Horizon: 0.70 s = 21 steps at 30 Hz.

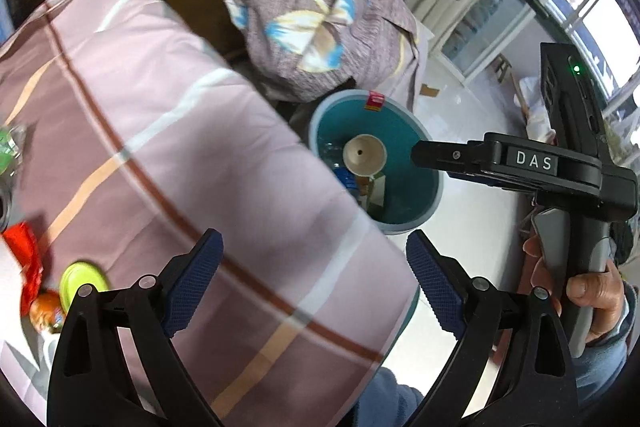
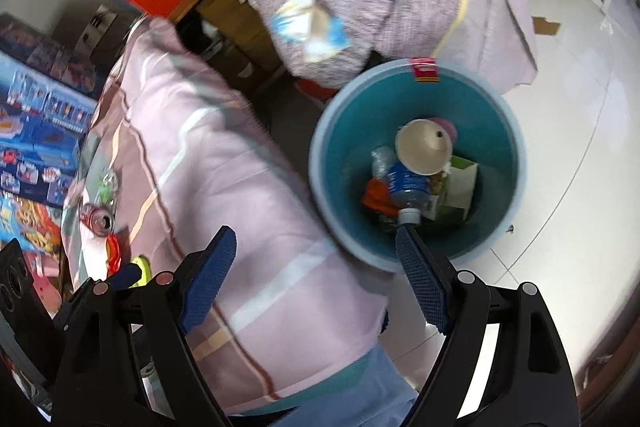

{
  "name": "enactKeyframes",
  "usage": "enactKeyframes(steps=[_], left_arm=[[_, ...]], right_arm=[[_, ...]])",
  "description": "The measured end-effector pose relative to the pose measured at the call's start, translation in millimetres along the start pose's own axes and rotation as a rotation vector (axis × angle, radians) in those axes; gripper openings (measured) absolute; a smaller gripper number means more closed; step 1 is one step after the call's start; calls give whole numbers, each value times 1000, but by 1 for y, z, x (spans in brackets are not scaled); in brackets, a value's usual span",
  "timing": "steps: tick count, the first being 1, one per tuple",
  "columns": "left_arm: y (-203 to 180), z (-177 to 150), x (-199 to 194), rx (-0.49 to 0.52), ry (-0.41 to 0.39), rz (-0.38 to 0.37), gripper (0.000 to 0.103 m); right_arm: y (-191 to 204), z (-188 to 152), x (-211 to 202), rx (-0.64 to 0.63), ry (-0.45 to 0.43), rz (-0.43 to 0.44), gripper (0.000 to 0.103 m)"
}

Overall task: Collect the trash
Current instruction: 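Move both tools back over the trash on the table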

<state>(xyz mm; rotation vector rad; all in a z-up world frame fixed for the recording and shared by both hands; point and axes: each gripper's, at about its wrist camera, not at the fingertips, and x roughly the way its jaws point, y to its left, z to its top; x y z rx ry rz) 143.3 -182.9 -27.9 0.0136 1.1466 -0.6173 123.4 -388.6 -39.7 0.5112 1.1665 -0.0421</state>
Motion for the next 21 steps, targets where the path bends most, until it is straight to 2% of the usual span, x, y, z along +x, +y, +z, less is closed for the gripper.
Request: enactKeyframes(steps=[12, 21], left_arm=[[82, -38, -58, -138, -93, 38, 95], [176, -89, -108, -289, -152, 123, 96]], right_arm=[[110, -19, 19, -189, 46, -12, 78], [210, -52, 56, -374, 112, 15, 78]])
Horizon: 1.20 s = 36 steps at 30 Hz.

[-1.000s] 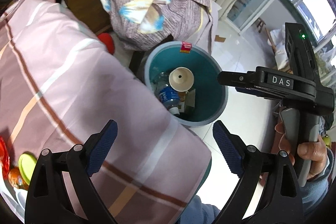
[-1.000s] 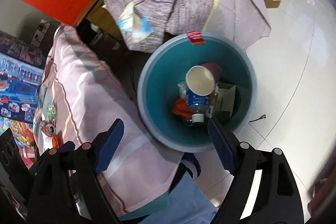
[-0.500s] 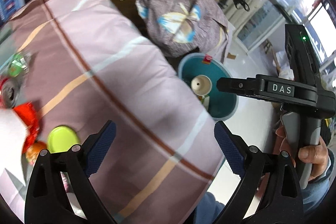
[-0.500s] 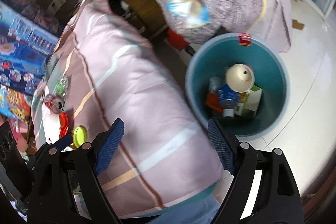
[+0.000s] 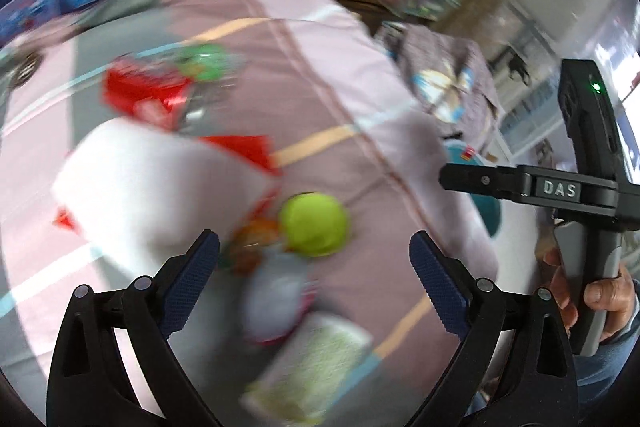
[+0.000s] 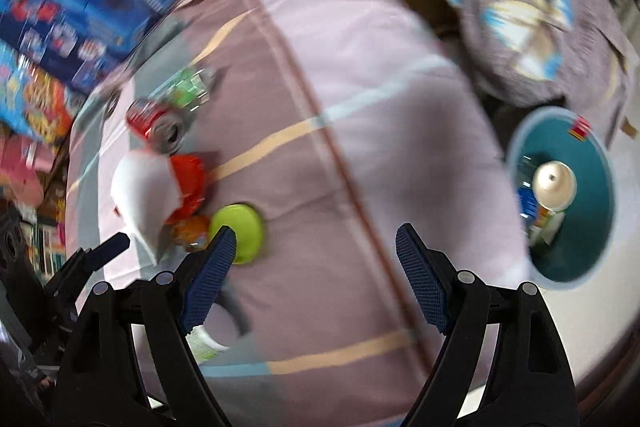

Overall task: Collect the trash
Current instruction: 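Move both tools back over the trash on the table, then grasp the red snack bag with the left tool while the right tool grasps the white paper towel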

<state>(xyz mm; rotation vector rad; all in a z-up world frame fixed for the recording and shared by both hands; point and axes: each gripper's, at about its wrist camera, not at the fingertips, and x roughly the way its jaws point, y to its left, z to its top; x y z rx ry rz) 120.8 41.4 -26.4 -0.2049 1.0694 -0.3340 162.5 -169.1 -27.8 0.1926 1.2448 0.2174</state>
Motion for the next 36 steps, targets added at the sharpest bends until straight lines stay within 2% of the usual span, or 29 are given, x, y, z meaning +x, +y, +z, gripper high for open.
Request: enactKeyframes(steps=[7, 14, 20, 25, 31, 36], left_arm=[[83, -23, -20, -132, -10, 64, 97], [132, -41, -27, -188, -4, 99, 97], [168, -47, -33, -223, -12, 111, 97], [186, -49, -34, -260, -12, 106, 97], [194, -52, -38, -246, -25, 95, 97], [204, -54, -48, -266, -42, 100, 97]], right_arm=[[72, 3, 32, -134, 47, 17, 78], [134, 6, 61, -245, 85, 39, 78], [178, 9, 84, -331, 101, 20, 78], [205, 12, 97, -401, 87, -12, 78], [213, 21, 81, -437, 4, -51, 78], [236, 14, 102, -490, 83, -3, 78]])
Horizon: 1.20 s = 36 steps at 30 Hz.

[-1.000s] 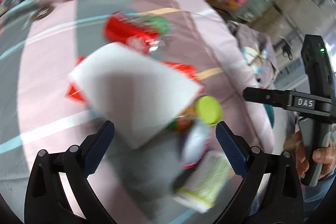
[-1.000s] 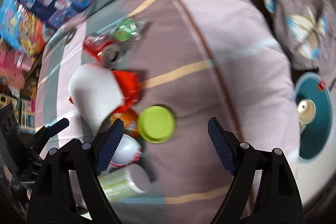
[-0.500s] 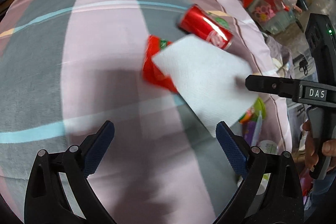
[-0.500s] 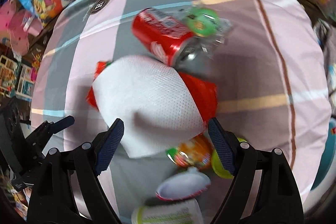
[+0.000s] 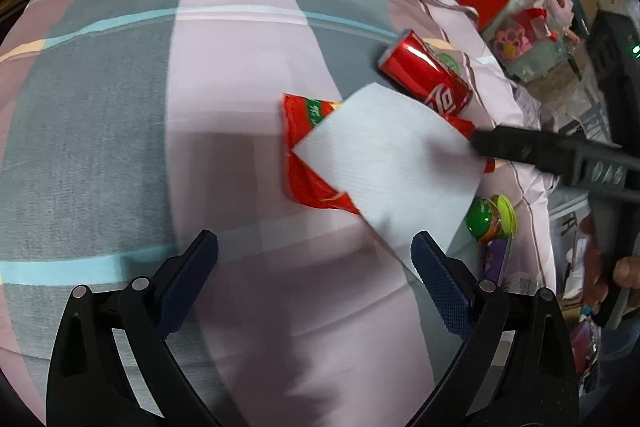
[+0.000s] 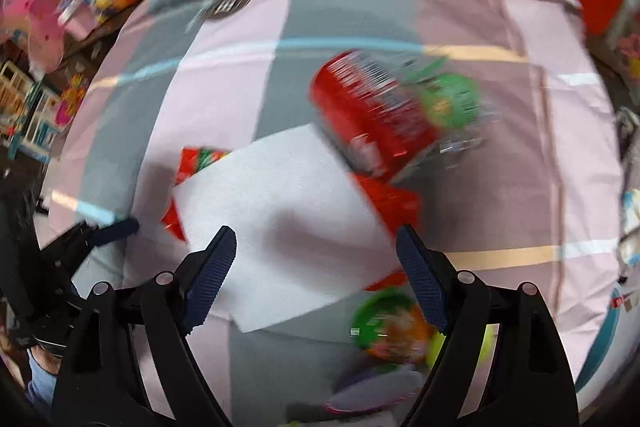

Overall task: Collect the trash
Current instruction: 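Grasp the red snack bag with the left tool while the right tool grasps the white paper towel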

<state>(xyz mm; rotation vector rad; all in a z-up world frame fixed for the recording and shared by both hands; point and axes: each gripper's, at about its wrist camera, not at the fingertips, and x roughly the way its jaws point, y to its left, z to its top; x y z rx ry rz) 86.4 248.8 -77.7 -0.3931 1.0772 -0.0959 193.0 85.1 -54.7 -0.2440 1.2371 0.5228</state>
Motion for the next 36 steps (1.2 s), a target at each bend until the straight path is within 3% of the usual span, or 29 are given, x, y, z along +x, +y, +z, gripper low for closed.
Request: enactKeyframes(steps=[9, 12, 14, 19, 24, 30, 36], left_arm=[[29, -9, -11, -61, -4, 23, 97], [26, -10, -11, -51, -4, 31, 99], [26, -11, -11, -47, -5, 39, 99], [19, -9, -8, -30, -7, 44, 99], [13, -10, -7, -17, -5, 49, 99], [-3, -9, -2, 35, 19, 64, 99], [-29, 6, 13, 185, 20, 107, 99]], right_arm=[[24, -5, 45, -51, 44, -26, 77], [26, -7, 46, -67, 25, -78, 55], [23, -7, 40, -44, 18, -51, 22], [26, -15, 36, -83, 50, 1, 7], [24, -23, 17, -64, 21, 52, 4], [-6, -26, -38, 19, -85, 99, 4], [-53, -37, -62, 122, -130, 50, 4]])
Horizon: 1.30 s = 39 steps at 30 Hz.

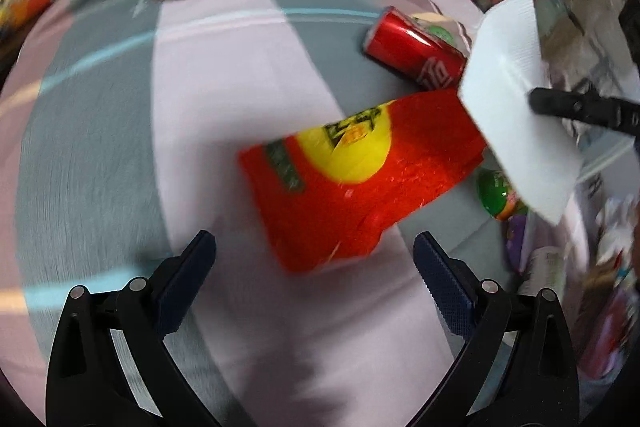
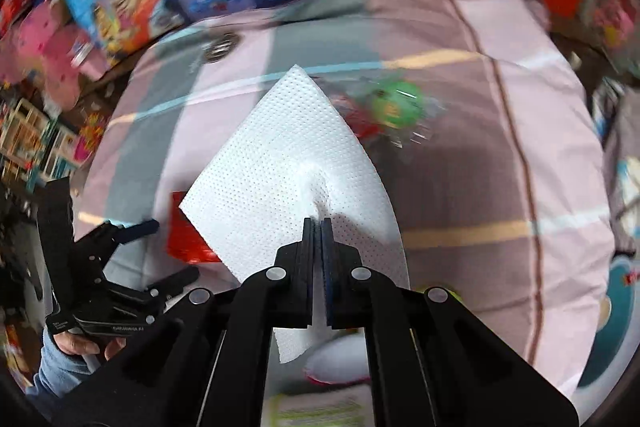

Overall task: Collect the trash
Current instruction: 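Grasp the red snack bag with the left tool while the right tool grasps the white paper towel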

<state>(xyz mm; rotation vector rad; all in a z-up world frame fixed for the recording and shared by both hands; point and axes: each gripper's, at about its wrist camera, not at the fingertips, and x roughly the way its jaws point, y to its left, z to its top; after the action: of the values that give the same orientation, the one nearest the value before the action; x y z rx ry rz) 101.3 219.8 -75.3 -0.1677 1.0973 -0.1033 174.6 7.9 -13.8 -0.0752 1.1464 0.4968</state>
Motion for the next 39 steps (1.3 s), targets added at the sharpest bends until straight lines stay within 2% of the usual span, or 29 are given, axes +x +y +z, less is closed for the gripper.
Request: enactKeyframes(steps=[3, 8, 10, 11, 12, 14, 21, 25, 28, 31, 34, 36, 39], left_arm=[[-15, 13, 16, 109, 9, 51, 99], [-39, 19, 39, 248, 14, 66, 99], [-50, 16, 40, 295, -16, 91, 88], [-55, 14, 37, 306, -26, 69, 69], [-59, 14, 34, 312, -30, 72, 55], [-65, 14, 31, 310, -33, 74, 38], [-75, 7, 16, 204, -5, -77, 23], [-76, 5, 0, 117, -21, -103, 21], [-84, 4, -9, 129, -50, -77, 21], [-92, -2, -4, 140, -4, -79, 21], [-98, -13, 3, 161, 50, -70, 25], [-99, -20, 1, 177, 55, -34, 49], [-90, -21, -7, 163, 34, 13, 67]], right_arm=[[-25, -4, 3, 53, 10, -13, 4], [-58, -13, 2, 146, 3, -14, 4], [-68, -16, 2, 169, 2, -14, 4], [-73, -17, 2, 180, 2, -12, 4], [-77, -19, 2, 189, 1, -11, 4], [-83, -20, 3, 207, 1, -5, 4], [-98, -21, 2, 229, -15, 23, 4], [-103, -26, -4, 236, -33, 46, 4], [-107, -32, -10, 240, -41, 65, 4], [-113, -39, -15, 235, -47, 54, 4], [-130, -51, -18, 239, -35, -16, 4], [-143, -58, -16, 260, -21, -32, 4], [-161, -71, -10, 286, 10, -56, 4]])
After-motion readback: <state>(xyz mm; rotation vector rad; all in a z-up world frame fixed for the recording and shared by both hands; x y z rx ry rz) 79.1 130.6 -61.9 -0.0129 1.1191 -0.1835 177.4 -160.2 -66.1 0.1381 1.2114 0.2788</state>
